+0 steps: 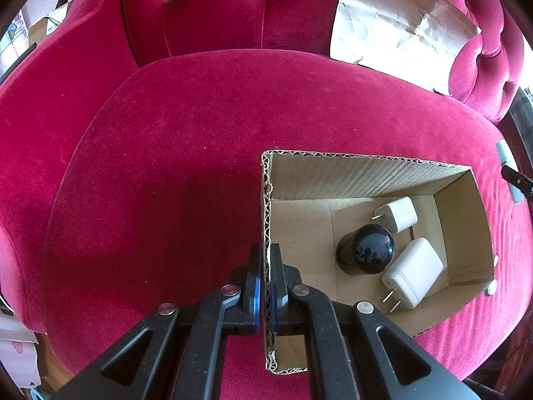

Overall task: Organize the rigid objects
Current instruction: 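Lift the white-and-blue bottle with the right gripper and carry it over the box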

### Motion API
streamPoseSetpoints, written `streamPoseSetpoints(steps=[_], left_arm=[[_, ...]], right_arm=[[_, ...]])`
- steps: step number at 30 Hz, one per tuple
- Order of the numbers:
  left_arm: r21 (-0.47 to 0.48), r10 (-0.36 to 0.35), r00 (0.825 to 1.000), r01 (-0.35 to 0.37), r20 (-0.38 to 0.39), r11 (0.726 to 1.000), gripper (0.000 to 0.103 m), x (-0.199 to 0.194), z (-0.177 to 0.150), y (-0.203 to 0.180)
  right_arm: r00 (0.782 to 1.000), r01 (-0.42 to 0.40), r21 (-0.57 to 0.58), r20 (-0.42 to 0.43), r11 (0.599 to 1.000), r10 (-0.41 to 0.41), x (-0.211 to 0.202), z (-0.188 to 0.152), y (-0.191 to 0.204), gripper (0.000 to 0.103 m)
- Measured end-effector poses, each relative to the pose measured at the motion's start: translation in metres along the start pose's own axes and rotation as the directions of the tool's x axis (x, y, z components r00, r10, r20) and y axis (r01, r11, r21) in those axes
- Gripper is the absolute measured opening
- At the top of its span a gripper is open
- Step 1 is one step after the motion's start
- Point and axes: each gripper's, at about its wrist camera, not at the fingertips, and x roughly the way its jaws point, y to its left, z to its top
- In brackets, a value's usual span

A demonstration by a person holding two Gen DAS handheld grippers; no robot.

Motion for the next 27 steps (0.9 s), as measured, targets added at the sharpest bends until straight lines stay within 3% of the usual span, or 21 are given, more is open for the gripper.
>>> streamPoseSetpoints(steps=[15,27], left_arm=[[0.001,0.0,1.0,0.0,-0.001,1.0,0.004,0.0,0.0,0.0],[0.0,0.0,1.0,0.0,-0.002,1.0,0.004,0.001,0.002,0.001]], right_arm=[[0.994,-0.088,-0.1,0.056,0.991,0.094,-0.043,0.006,0.044,0.027],[0.978,-0.189,-0.217,0.046,0.958,0.204,-0.058,-0.007,0.094,0.027]])
